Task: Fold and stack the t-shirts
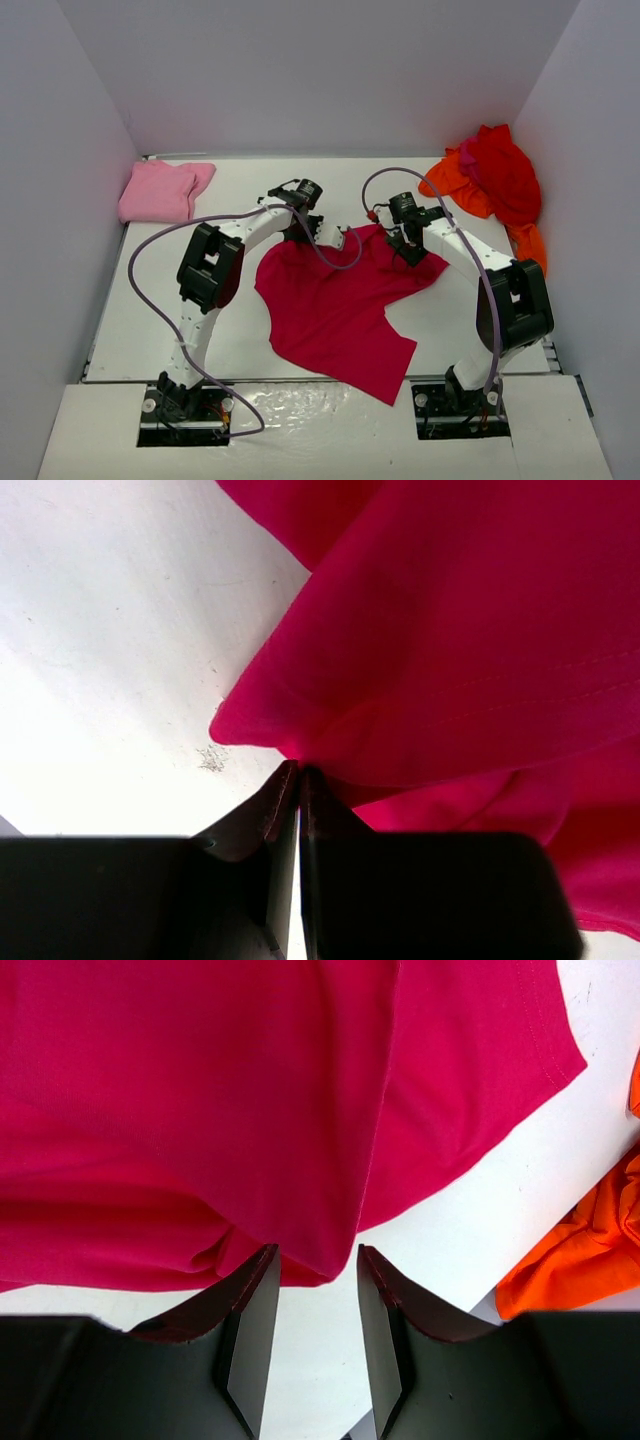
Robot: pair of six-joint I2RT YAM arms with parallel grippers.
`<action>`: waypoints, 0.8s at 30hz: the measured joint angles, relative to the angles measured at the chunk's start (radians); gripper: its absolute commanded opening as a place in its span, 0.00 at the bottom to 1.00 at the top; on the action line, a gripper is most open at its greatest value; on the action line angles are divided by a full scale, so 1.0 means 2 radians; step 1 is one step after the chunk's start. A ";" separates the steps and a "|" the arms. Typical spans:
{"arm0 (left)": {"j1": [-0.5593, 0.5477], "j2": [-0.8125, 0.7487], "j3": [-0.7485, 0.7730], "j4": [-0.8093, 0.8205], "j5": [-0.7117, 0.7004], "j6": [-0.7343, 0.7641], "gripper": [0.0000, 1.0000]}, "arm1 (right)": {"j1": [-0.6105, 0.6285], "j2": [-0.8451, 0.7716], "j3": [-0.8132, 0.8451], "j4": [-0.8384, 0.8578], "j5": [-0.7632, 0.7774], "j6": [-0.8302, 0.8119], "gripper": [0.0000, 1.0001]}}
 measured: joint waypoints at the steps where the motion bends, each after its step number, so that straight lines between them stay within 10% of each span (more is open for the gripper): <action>1: 0.000 0.000 0.001 0.000 0.001 0.000 0.00 | 0.000 0.000 0.000 0.000 0.000 0.000 0.34; 19: 0.037 -0.069 0.132 -0.047 0.013 -0.102 0.00 | 0.000 -0.018 0.002 0.001 -0.009 -0.002 0.42; 24: 0.048 -0.142 0.162 -0.080 0.005 -0.119 0.00 | 0.000 -0.029 0.012 -0.001 -0.011 -0.013 0.58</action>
